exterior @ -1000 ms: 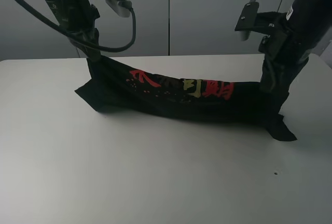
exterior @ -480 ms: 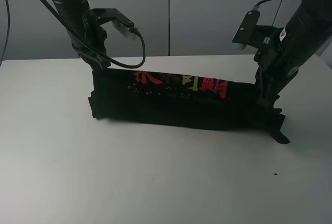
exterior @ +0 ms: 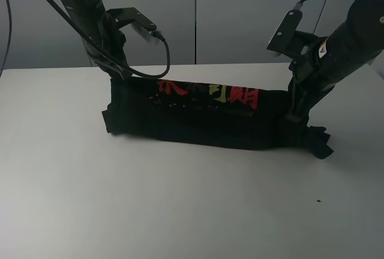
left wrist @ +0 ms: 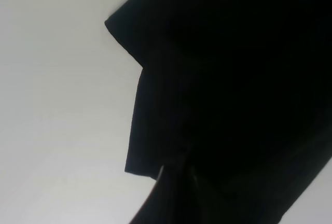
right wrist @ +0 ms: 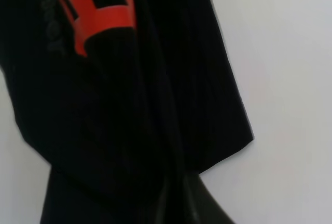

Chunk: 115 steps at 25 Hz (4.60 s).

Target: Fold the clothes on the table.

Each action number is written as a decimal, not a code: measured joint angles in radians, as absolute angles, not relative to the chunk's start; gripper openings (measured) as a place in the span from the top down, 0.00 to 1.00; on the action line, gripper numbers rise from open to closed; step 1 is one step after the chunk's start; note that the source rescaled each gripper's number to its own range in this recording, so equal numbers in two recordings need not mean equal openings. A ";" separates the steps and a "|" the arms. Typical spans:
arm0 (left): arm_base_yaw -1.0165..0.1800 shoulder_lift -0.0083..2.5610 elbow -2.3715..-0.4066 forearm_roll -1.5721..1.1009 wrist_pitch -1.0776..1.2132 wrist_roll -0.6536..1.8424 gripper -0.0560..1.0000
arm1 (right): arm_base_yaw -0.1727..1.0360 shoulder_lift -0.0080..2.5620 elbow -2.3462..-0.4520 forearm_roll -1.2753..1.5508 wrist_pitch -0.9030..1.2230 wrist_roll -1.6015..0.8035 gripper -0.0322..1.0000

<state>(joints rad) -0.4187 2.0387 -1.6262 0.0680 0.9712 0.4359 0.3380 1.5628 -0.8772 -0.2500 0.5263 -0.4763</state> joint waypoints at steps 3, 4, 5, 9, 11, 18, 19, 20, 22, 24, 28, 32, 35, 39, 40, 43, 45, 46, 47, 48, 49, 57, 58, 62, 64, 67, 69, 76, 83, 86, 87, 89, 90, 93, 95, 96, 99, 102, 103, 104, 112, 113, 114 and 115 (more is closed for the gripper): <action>-0.419 2.039 -1.615 0.076 0.927 0.401 0.84 | 0.338 1.563 -0.873 -0.347 0.471 -0.349 0.70; -0.419 2.039 -1.615 0.077 0.916 0.391 0.77 | 0.338 1.563 -0.873 -0.385 0.456 -0.300 0.62; -0.419 2.039 -1.615 0.080 0.902 0.384 0.68 | 0.338 1.563 -0.873 -0.417 0.447 -0.247 0.51; -0.419 2.039 -1.615 0.107 0.857 0.298 0.13 | 0.338 1.563 -0.873 -0.542 0.433 -0.037 0.08; -0.419 2.039 -1.615 0.134 0.843 0.237 0.03 | 0.338 1.563 -0.873 -0.609 0.444 0.082 0.02; -0.419 2.039 -1.615 0.155 0.861 0.061 0.01 | 0.303 1.563 -0.873 -0.641 0.513 0.355 0.00; -0.419 2.039 -1.615 0.155 0.867 0.013 0.01 | 0.286 1.563 -0.873 -0.602 0.523 0.362 0.00; -0.419 2.039 -1.615 0.155 0.875 -0.035 0.01 | 0.267 1.567 -0.873 -0.551 0.536 0.362 0.00; -0.419 2.039 -1.615 0.153 0.894 -0.102 0.01 | 0.235 1.589 -0.891 -0.436 0.589 0.316 0.00; -0.419 2.041 -1.615 0.153 0.917 -0.147 0.01 | 0.219 1.627 -0.915 -0.308 0.646 0.235 0.00; -0.399 2.085 -1.615 0.116 0.950 -0.187 0.01 | 0.214 1.701 -0.973 -0.125 0.736 0.111 0.00; -0.364 2.179 -1.615 0.044 0.961 -0.195 0.01 | 0.214 1.746 -1.031 -0.024 0.778 0.071 0.00; -0.360 2.222 -1.613 0.031 0.950 -0.197 0.01 | 0.214 1.758 -1.065 -0.012 0.814 0.067 0.00; -0.360 2.239 -1.613 0.023 0.934 -0.199 0.01 | 0.214 1.779 -1.106 -0.012 0.879 0.060 0.00; -0.360 2.243 -1.613 0.023 0.932 -0.199 0.01 | 0.214 1.786 -1.114 -0.012 0.895 0.059 0.00; -0.360 2.259 -1.615 0.023 0.930 -0.199 0.01 | 0.214 1.814 -1.136 0.000 0.916 0.059 0.00; -0.360 2.270 -1.615 0.021 0.930 -0.200 0.01 | 0.210 1.830 -1.153 0.011 0.923 0.059 0.00; -0.360 2.274 -1.615 0.021 0.930 -0.200 0.01 | 0.210 1.839 -1.167 0.011 0.929 0.059 0.00; -0.360 2.276 -1.615 0.021 0.930 -0.200 0.01 | 0.210 1.847 -1.182 0.013 0.938 0.059 0.00; -0.360 2.276 -1.615 0.021 0.930 -0.202 0.01 | 0.208 1.857 -1.195 0.013 0.945 0.059 0.00; -0.360 2.276 -1.617 0.021 0.930 -0.202 0.01 | 0.206 1.868 -1.214 0.015 0.952 0.059 0.00; -0.360 2.276 -1.617 0.043 0.935 -0.202 0.01 | 0.073 1.947 -1.300 0.100 0.996 0.000 0.00; -0.360 2.276 -1.617 0.045 0.938 -0.202 0.01 | 0.067 1.949 -1.300 0.102 1.002 0.000 0.00; -0.360 2.277 -1.617 0.047 0.938 -0.202 0.01 | 0.067 1.966 -1.300 0.102 0.998 -0.016 0.00; -0.360 2.277 -1.617 0.047 0.938 -0.202 0.01 | 0.073 1.975 -1.300 0.100 0.982 -0.019 0.00; -0.360 2.277 -1.617 0.049 0.940 -0.202 0.01 | 0.083 1.988 -1.300 0.098 0.957 -0.019 0.00; -0.360 2.277 -1.617 0.049 0.940 -0.202 0.01 | 0.084 2.001 -1.300 0.098 0.950 -0.019 0.00; -0.360 2.277 -1.617 0.049 0.940 -0.190 0.01 | 0.086 2.067 -1.300 0.094 0.942 0.000 0.00; -0.360 2.277 -1.617 0.049 0.940 -0.183 0.01 | 0.088 2.108 -1.300 0.090 0.916 0.034 0.00; -0.360 2.277 -1.617 0.049 0.940 -0.180 0.01 | 0.088 2.116 -1.300 0.092 0.915 0.037 0.00; -0.360 2.277 -1.617 0.049 0.940 -0.179 0.01 | 0.088 2.116 -1.300 0.094 0.915 0.038 0.00; -0.360 2.277 -1.617 0.049 0.940 -0.177 0.01 | 0.088 2.116 -1.300 0.107 0.913 0.038 0.00; -0.360 2.277 -1.617 0.049 0.940 -0.177 0.01 | 0.090 2.116 -1.300 0.115 0.913 0.041 0.00; -0.360 2.277 -1.617 0.049 0.940 -0.177 0.01 | 0.105 2.116 -1.300 0.115 0.913 0.040 0.00; -0.360 2.277 -1.617 0.049 0.940 -0.177 0.01 | 0.130 2.116 -1.300 0.115 0.905 0.043 0.00; -0.360 2.277 -1.617 0.049 0.940 -0.175 0.01 | 0.139 2.116 -1.300 0.115 0.899 0.043 0.00; -0.360 2.277 -1.617 0.049 0.940 -0.166 0.01 | 0.154 2.116 -1.300 0.104 0.887 0.065 0.00; -0.360 2.277 -1.617 0.049 0.940 -0.159 0.01 | 0.154 2.116 -1.300 0.085 0.887 0.090 0.00; -0.360 2.277 -1.617 0.049 0.940 -0.157 0.01 | 0.154 2.116 -1.300 0.085 0.887 0.093 0.00; -0.360 2.277 -1.617 0.049 0.940 -0.157 0.01 | 0.154 2.116 -1.300 0.085 0.887 0.095 0.00; -0.360 2.277 -1.617 0.049 0.936 -0.138 0.01 | 0.154 2.117 -1.300 0.099 0.887 0.101 0.00; -0.360 2.277 -1.617 0.049 0.936 -0.136 0.01 | 0.154 2.118 -1.300 0.107 0.887 0.101 0.00; -0.360 2.277 -1.617 0.049 0.936 -0.136 0.01 | 0.154 2.123 -1.300 0.116 0.887 0.101 0.00; -0.360 2.277 -1.617 0.049 0.936 -0.136 0.01 | 0.154 2.128 -1.300 0.125 0.887 0.101 0.00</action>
<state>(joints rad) -0.3597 2.2774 -1.6167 0.0489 0.9357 -0.1357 0.1538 2.1278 -1.3002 0.1250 0.8872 0.1006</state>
